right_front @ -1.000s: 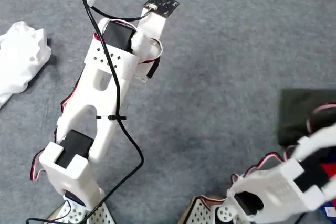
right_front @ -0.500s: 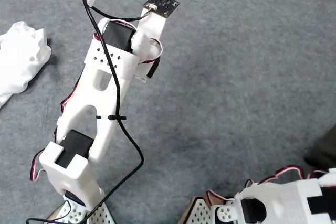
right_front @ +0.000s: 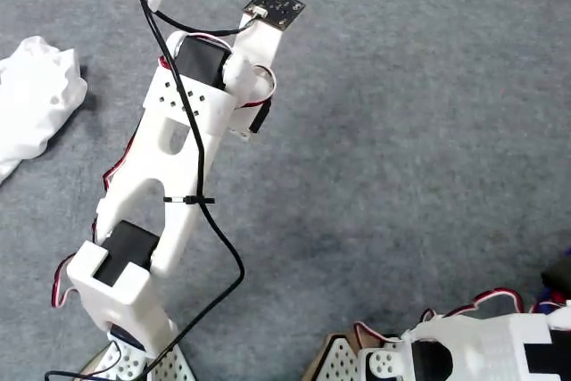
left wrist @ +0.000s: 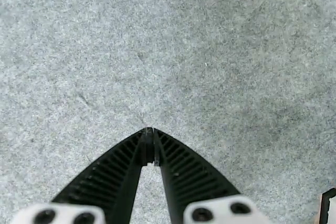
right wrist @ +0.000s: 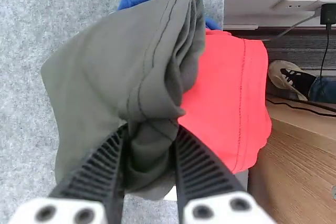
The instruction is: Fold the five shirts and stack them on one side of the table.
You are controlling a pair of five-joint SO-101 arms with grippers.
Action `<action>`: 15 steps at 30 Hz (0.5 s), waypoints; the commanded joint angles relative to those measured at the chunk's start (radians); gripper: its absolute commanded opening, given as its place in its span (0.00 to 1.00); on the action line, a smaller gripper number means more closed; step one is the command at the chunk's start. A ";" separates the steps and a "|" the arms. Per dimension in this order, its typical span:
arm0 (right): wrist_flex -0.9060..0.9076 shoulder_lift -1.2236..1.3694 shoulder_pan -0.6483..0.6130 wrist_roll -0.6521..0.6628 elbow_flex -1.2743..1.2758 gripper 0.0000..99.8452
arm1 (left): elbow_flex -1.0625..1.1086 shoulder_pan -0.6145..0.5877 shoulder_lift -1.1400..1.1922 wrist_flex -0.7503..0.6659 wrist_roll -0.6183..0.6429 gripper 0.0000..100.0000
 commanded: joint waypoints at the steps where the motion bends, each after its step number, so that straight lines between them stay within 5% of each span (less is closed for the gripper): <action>1: 0.014 -0.068 0.048 0.011 -0.061 0.01 | -0.012 -0.006 -0.054 0.009 -0.008 0.02; 11: 0.015 -0.061 0.094 0.184 -0.047 0.01 | -0.068 -0.003 -0.054 0.009 -0.008 0.02; 15: 0.015 -0.068 0.096 0.193 0.010 0.12 | -0.068 -0.006 -0.054 0.009 -0.008 0.02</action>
